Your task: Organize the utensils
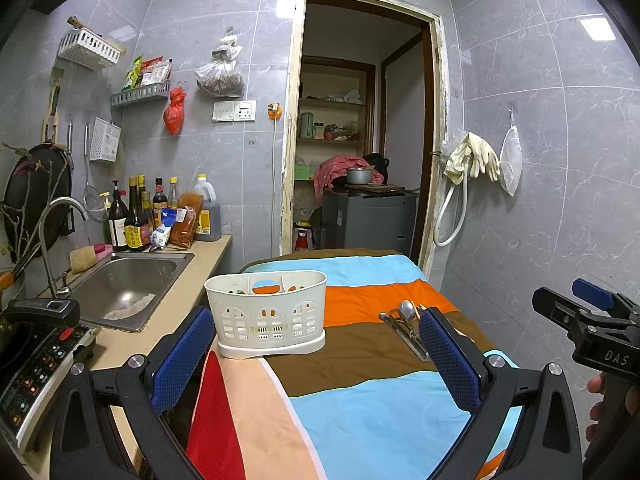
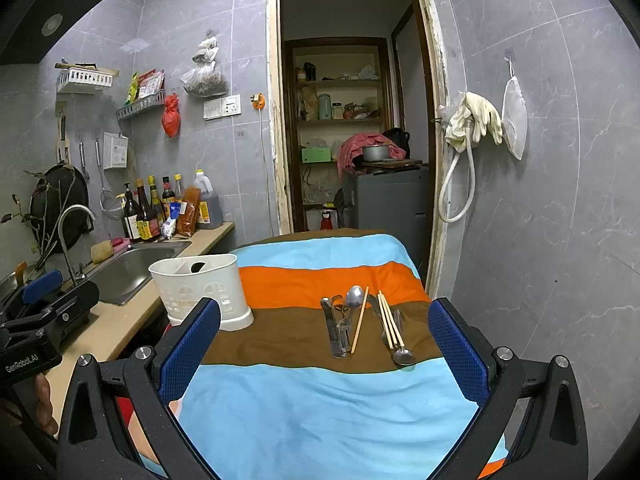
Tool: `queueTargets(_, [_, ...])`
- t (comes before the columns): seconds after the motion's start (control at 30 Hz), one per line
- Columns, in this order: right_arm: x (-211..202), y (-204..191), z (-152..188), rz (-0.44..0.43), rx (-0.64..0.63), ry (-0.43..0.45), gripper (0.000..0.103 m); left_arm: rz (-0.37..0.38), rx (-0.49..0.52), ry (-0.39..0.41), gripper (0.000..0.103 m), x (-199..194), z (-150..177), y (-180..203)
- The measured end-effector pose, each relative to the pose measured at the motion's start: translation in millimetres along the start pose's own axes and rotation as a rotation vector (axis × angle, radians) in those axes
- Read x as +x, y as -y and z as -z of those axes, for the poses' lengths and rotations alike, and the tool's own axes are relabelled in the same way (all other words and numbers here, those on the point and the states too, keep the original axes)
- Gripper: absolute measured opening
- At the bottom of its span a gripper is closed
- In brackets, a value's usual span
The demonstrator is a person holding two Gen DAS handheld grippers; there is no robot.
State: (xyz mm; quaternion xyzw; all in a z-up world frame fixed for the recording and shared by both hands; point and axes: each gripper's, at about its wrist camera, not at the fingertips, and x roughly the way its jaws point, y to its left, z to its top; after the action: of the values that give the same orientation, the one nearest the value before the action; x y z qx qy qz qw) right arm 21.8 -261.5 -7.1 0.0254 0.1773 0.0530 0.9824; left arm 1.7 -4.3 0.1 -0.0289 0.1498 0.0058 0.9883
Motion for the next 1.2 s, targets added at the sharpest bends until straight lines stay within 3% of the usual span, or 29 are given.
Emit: queueTargets(1.2, [17, -5, 18, 0.007, 0.007, -0.018, 0.102, 0.004, 0.000, -0.011, 0.103, 14, 7, 13])
